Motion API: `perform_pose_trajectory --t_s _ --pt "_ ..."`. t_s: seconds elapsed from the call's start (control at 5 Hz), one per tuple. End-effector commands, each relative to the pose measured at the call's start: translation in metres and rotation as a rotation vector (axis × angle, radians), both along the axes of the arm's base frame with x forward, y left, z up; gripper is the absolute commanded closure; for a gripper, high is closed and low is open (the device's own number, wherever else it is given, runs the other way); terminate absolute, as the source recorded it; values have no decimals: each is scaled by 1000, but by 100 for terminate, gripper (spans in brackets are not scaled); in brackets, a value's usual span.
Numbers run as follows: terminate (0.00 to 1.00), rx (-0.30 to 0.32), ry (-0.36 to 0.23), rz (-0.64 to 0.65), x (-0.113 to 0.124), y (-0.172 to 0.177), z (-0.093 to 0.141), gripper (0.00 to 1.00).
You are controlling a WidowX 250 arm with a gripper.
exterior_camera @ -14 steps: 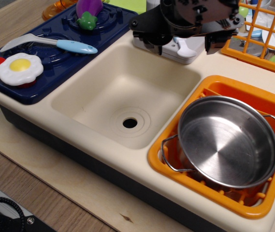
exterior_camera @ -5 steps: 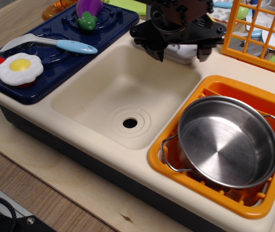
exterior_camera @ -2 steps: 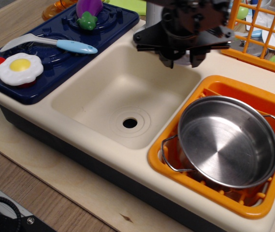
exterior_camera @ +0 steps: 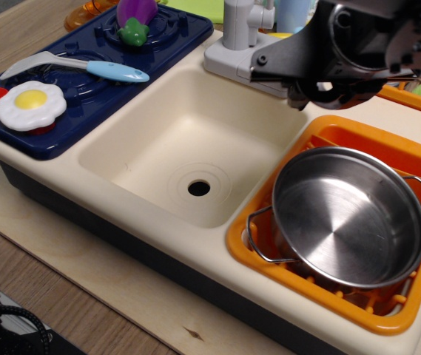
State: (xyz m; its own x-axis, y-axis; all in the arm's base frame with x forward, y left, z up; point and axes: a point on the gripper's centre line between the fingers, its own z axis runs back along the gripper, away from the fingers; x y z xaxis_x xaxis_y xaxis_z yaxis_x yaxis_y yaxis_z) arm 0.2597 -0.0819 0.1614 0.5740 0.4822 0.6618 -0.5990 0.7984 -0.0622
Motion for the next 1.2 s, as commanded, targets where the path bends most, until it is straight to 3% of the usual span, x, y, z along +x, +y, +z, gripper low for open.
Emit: perform_pose_trajectory --t_s 0.0,0.2,0.6,0.8,1.0 --pt "0 5 -91 92 -46 -24 7 100" --pt "0 31 -135 139 -72 -40 -4 100" --pt "0 21 -149 98 -66 -33 -13 100" --pt "0 3 -150 52 -53 -34 -13 0" --pt "0 3 -150 52 -53 -34 -13 0"
